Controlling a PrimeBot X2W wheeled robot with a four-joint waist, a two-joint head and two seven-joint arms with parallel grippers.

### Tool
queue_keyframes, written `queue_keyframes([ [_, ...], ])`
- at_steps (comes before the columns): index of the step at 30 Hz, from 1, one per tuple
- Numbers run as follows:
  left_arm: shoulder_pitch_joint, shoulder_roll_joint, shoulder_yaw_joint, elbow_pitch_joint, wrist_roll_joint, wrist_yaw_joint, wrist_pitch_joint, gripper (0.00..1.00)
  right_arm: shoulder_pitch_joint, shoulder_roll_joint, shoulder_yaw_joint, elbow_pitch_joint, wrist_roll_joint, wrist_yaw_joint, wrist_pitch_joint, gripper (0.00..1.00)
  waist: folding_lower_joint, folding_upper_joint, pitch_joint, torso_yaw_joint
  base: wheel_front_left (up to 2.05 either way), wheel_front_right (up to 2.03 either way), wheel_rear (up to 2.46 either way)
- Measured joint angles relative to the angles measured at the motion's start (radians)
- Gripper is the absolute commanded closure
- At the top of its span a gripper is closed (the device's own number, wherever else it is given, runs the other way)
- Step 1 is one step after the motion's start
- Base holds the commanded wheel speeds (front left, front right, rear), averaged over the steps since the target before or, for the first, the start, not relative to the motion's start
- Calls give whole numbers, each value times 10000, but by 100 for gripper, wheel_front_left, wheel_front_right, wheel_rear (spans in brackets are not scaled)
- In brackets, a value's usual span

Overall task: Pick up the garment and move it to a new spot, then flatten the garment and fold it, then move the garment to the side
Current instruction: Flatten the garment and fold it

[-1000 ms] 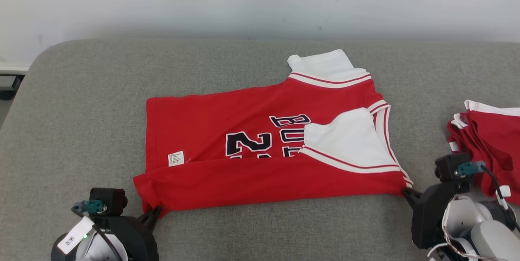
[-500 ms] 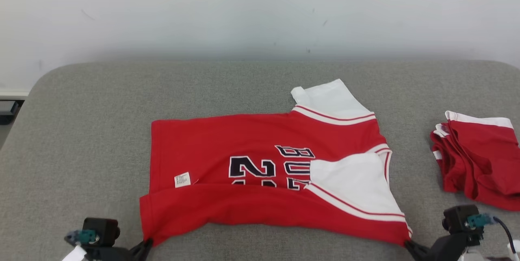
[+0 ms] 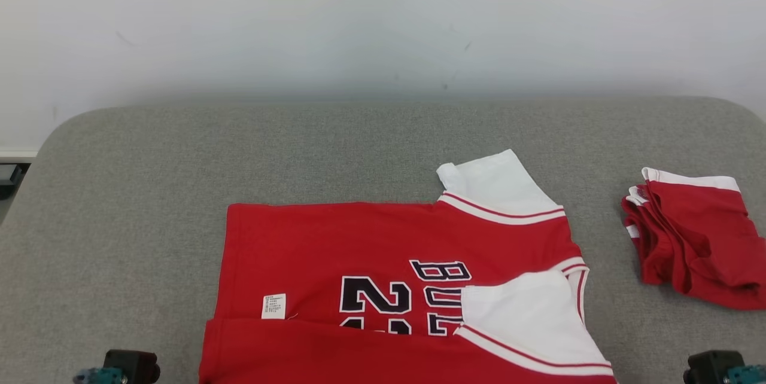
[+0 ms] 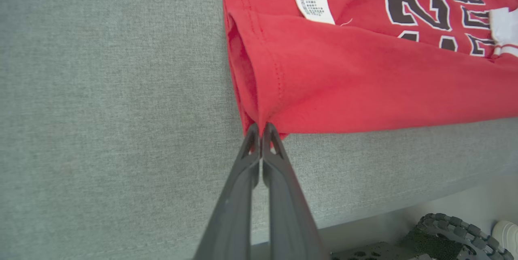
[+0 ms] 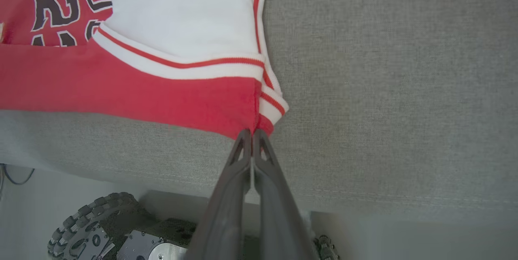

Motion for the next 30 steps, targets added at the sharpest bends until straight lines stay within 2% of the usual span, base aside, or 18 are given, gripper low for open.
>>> queue_keyframes([
  [9,536,79,-33,-165,-107,48,472,100,541,157,-61,-604,119,-128,495,100,0,0,-25,-108,0,0,0],
  [10,557,92,-50,-163,-105,100,535,67,550,196,-86,-627,127,-174,504,5,0,0,-23,-121,0,0,0],
  [11,554,96,-54,-171,-104,119,564,25,547,257,-148,-627,150,-184,537,0,0,0,-20,-129,0,0,0],
  [12,553,107,-65,-186,-98,125,602,0,548,291,-157,-619,151,-184,587,0,0,1,-20,-134,0,0,0],
  [17,535,163,-119,-272,107,309,585,0,541,385,-263,-535,134,-217,619,0,1,0,-171,-118,0,0,0],
  [22,521,86,290,-573,253,805,-17,0,280,472,-378,-604,-165,-261,313,0,2,0,-423,-82,0,0,0],
  [27,116,-485,560,-1183,754,1461,-1235,0,-693,671,-577,-698,-790,-261,-821,0,1,0,-750,-39,0,0,0],
  [30,-104,-844,527,-1396,1112,1618,-1804,0,-1037,811,-489,-656,-1106,-259,-1398,0,1,0,-900,-15,0,0,0],
])
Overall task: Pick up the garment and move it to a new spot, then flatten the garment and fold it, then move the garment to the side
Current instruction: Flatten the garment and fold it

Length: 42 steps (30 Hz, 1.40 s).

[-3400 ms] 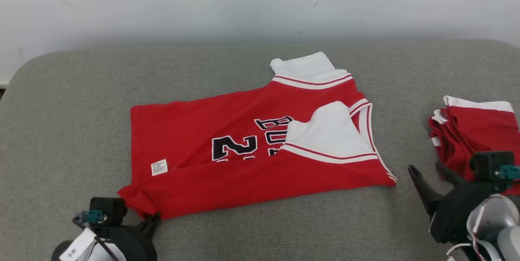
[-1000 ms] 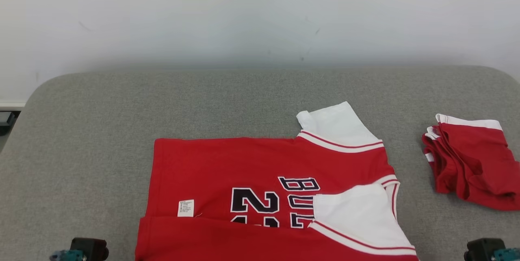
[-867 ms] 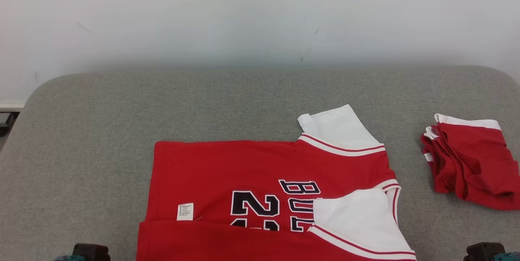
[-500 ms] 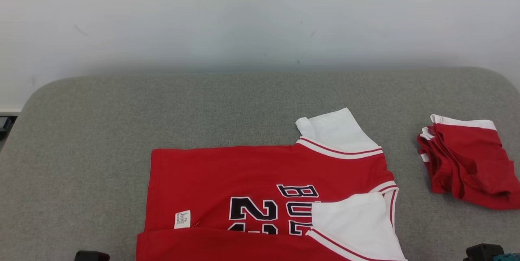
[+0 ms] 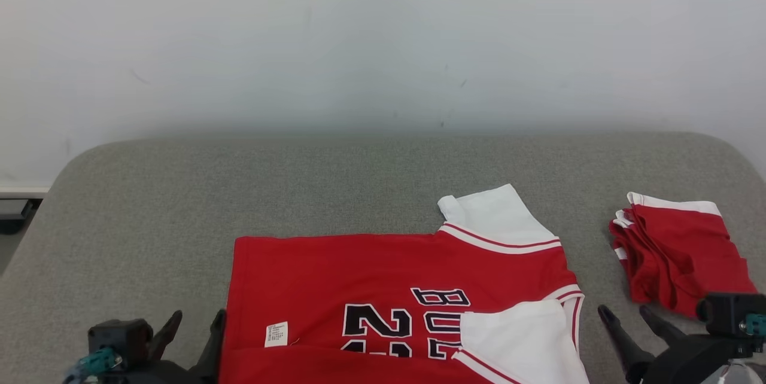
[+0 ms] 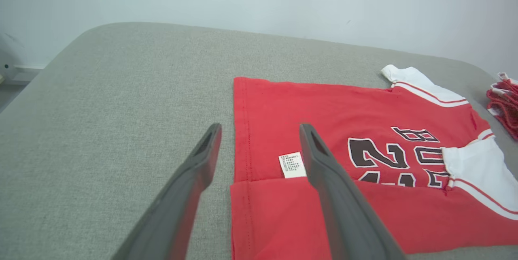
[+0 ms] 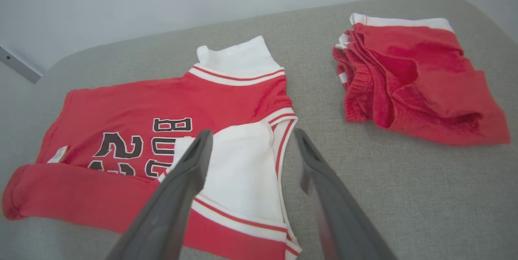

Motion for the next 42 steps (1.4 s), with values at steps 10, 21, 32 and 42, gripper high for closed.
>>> queue_keyframes([
  [10,-314,-512,-194,192,441,163,-1294,0,-1048,458,732,1089,-723,380,-1643,0,-1,0,-342,-132,0,0,0],
  [21,-416,-708,-499,836,688,153,-2015,0,-1239,665,742,2268,-1233,483,-3110,0,0,0,-713,-493,0,0,0],
  [32,-396,-709,-579,1248,702,65,-2263,0,-1179,677,637,2719,-1254,575,-3919,0,0,0,-782,-569,0,0,0],
  [42,-390,-646,-704,1409,779,-13,-2366,0,-1081,786,711,3087,-1315,717,-4441,0,0,1,-688,-456,0,0,0],
])
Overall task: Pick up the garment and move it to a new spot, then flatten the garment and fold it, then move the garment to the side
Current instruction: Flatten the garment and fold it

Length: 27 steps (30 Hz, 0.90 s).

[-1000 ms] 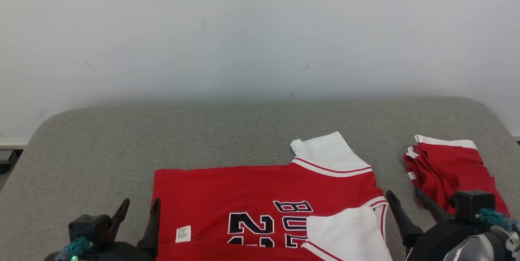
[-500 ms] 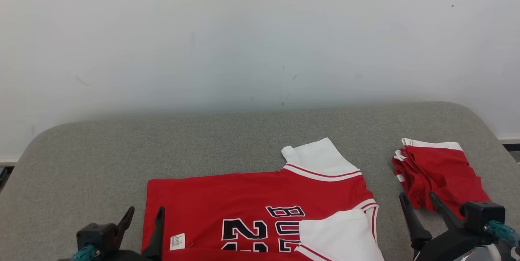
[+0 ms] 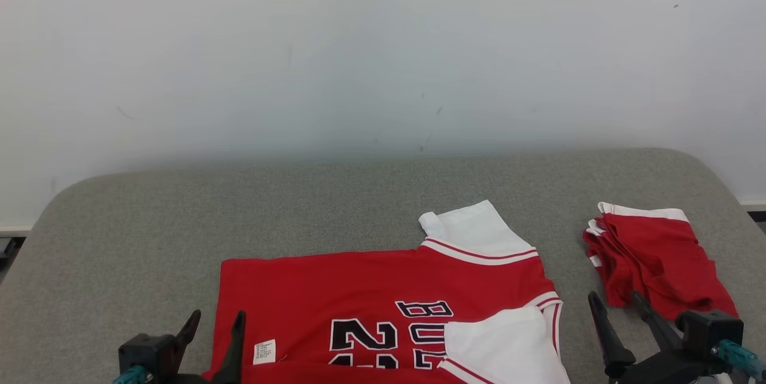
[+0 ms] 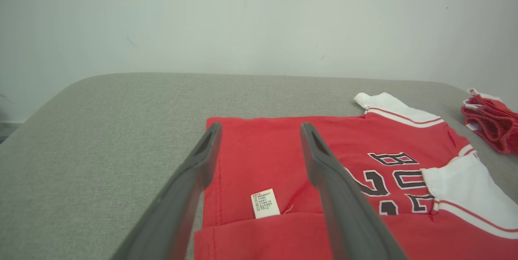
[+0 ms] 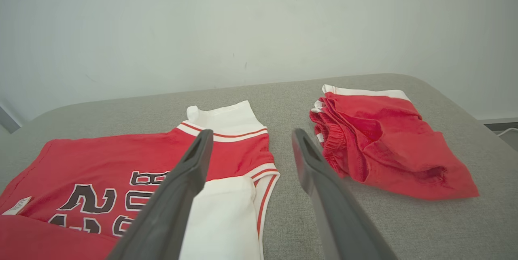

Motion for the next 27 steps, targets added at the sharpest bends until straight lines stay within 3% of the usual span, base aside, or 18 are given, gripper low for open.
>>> queue_keyframes([
  [12,-4,-82,-65,52,0,0,19,0,44,-19,-73,111,2,75,-322,0,0,0,353,84,0,0,0],
  [16,-70,-171,-238,305,-21,-29,468,0,49,-38,-86,136,10,77,-163,0,0,0,578,165,0,0,0],
  [23,-1113,-495,-556,706,-94,-105,1636,0,-788,-360,-88,468,79,-12,1064,0,1,0,1135,359,0,0,0],
  [27,-2369,-721,-546,1049,-146,-92,2610,0,-2204,-708,454,546,75,222,2518,0,1,0,1675,485,0,0,0],
])
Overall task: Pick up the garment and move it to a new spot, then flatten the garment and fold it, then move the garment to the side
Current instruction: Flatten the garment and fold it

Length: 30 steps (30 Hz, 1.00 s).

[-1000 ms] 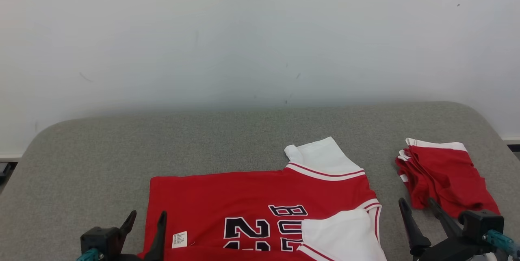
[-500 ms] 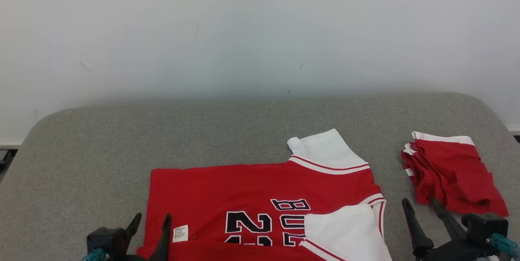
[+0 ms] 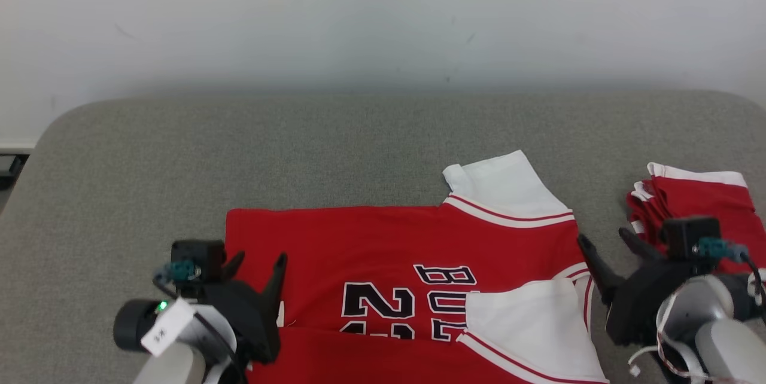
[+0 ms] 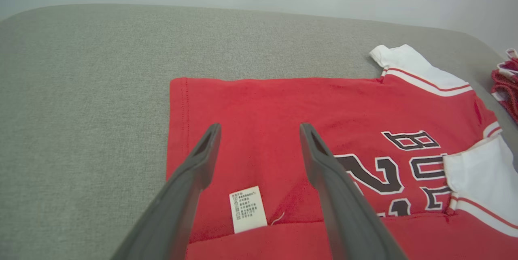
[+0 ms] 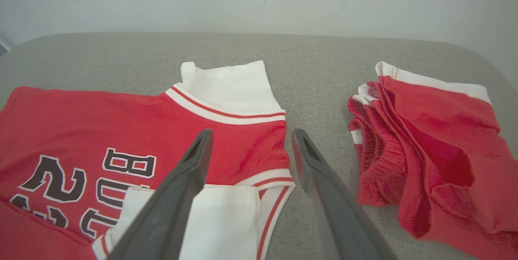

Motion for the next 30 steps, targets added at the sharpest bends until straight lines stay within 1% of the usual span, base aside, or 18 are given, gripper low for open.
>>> queue_keyframes([
  [4,-1330,-67,105,324,8,15,709,0,-1342,-209,138,207,35,81,1168,0,1,0,507,94,0,0,0],
  [7,-2254,-280,209,711,-36,96,1273,0,-2245,-272,142,470,180,105,2008,0,1,0,911,167,0,0,0],
  [12,-3285,-422,268,1390,-59,148,2140,0,-3489,-441,113,1047,196,-203,3210,0,2,1,1597,298,0,0,0],
  [14,-3648,-468,314,1574,-65,192,2403,0,-3928,-479,123,1210,194,-249,3593,0,2,1,1873,351,0,0,0],
  [19,-4539,-550,374,1987,-13,268,2938,0,-5037,-614,146,1553,174,-280,4303,0,3,0,2554,487,0,0,0],
  [23,-5035,-510,328,2439,184,320,3231,0,-5673,-683,209,1942,105,-314,4677,0,3,0,3046,606,0,0,0],
  [26,-5243,-474,176,2738,307,353,3405,0,-6087,-690,222,2224,102,-322,4832,0,3,0,3351,699,0,0,0],
  [30,-5532,-658,56,3183,326,353,3494,0,-6379,-757,228,2711,69,-322,4836,0,3,1,3585,906,0,0,0],
])
